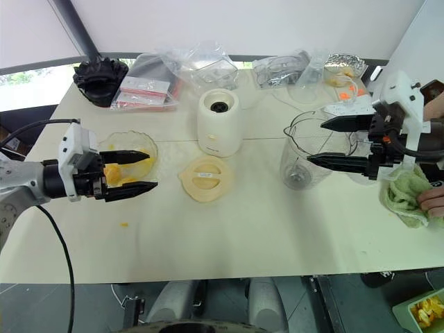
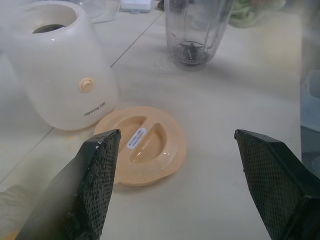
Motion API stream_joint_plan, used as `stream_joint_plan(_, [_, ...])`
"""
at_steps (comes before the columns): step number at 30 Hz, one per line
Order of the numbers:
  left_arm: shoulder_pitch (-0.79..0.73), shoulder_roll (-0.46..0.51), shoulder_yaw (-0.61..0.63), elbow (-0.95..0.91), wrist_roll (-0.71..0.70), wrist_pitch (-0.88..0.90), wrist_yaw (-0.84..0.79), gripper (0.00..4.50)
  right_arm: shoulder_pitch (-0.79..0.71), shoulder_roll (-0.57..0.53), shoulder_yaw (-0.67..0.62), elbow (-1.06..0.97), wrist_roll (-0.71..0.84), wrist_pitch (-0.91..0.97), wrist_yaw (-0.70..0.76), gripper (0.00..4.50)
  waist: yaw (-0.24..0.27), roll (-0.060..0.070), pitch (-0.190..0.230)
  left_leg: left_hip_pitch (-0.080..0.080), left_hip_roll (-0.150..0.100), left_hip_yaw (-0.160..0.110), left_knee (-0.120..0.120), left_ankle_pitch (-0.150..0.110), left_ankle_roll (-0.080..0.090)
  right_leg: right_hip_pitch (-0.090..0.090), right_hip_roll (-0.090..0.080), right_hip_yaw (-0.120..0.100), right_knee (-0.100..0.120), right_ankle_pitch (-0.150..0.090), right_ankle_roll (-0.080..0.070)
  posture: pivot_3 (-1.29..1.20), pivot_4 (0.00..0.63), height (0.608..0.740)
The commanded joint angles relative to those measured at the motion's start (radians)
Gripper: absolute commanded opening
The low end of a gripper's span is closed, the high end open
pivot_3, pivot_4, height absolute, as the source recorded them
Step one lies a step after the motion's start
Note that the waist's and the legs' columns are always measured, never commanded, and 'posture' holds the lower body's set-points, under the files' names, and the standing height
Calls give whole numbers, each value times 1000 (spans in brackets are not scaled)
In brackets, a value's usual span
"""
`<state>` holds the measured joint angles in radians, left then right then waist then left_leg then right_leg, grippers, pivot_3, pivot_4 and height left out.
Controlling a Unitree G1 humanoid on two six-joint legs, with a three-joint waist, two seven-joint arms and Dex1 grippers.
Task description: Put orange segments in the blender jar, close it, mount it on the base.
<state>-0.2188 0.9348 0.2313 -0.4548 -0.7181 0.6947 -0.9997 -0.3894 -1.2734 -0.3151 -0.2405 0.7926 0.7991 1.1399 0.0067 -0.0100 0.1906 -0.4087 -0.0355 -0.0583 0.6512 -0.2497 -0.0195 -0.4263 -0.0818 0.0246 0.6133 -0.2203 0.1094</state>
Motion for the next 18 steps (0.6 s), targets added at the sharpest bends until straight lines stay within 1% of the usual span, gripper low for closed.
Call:
stream_joint_plan(1, [4,20,35,-28,-10,-6,-4,3787,-14,-3,-28,-21,7,5,8,4367,0,0,0,0,0,0,0,0,0,0,0,0,0,0,0,0,150,740])
stream_joint_plan(2, [2,23,25,-27,3,-10,2,3787,-13,-4,-30,-23,8,10,7,4367,0,0,0,0,0,0,0,0,0,0,0,0,0,0,0,0,150,740])
stream_joint_plan(7, [-24,24,34,-35,-36,31,25,3787,2,2,-53,-51,16,37,-7,4367,1,0,0,0,0,0,0,0,0,0,0,0,0,0,0,0,150,740])
stream_joint_plan(12, [-44,31,28,-32,-31,37,34,3787,-10,17,-40,-53,11,38,-20,4367,1,0,0,0,0,0,0,0,0,0,0,0,0,0,0,0,150,740])
stream_joint_plan(18, [-6,55,81,-69,-51,60,51,3787,-12,91,-20,-92,16,28,-70,4367,-3,0,0,0,0,1,0,0,0,0,1,0,1,0,0,0,150,740])
